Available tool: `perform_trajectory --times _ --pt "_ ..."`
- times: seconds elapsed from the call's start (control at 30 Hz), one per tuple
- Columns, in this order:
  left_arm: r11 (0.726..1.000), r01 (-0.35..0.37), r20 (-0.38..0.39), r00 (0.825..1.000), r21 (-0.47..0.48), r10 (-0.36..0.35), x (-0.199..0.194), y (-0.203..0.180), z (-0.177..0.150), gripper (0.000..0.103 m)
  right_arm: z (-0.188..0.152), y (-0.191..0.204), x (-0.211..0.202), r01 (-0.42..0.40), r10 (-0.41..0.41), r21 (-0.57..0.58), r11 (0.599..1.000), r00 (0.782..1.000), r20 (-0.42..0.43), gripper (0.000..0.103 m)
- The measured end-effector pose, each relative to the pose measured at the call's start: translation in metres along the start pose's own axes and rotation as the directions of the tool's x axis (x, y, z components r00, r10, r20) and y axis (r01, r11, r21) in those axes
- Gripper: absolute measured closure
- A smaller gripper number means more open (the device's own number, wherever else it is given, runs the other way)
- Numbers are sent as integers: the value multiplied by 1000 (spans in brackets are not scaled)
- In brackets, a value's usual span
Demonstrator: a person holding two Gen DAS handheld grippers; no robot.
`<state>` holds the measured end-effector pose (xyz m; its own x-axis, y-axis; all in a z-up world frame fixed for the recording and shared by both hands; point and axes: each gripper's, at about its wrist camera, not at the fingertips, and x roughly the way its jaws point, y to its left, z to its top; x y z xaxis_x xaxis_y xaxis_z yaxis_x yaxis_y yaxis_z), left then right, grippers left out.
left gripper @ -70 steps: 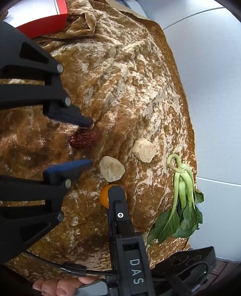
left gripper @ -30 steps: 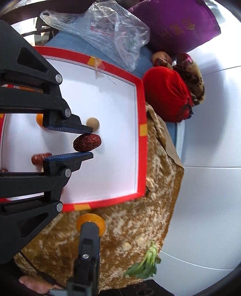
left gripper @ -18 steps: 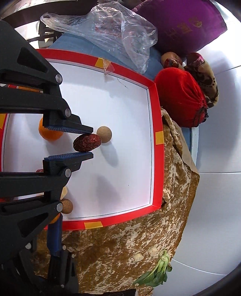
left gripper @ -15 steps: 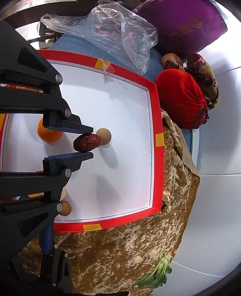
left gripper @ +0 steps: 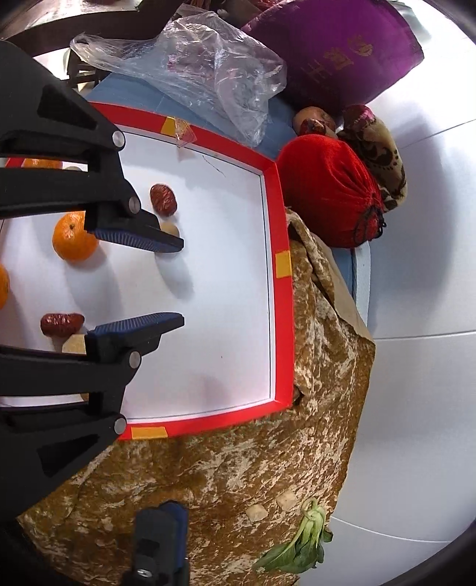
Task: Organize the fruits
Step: 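Open the left tool over the tray to drop the date while the right tool drops the mandarin, then grasp a pale chunk with the left tool while the right tool grasps another pale chunk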
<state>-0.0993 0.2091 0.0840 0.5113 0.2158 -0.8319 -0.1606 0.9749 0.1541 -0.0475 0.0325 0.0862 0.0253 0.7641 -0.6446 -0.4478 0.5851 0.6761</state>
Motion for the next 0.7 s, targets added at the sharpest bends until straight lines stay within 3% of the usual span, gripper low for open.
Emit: perform_trajectory --times 0.3,0.43,0.6,0.7 --pt "989 74 56 995 126 -82 -10 -69 15 71 22 -73 -71 35 -67 201 979 986 155 67" --pt "977 123 51 990 171 -134 -10 -99 21 63 26 -117 -110 50 -125 315 948 967 223 67" --pt "966 164 19 985 199 -171 -8 -126 22 63 29 -157 -125 141 -251 406 903 939 234 67" --pt "963 158 13 986 218 -164 -9 -130 19 63 35 -171 -109 166 -272 429 888 942 198 67"
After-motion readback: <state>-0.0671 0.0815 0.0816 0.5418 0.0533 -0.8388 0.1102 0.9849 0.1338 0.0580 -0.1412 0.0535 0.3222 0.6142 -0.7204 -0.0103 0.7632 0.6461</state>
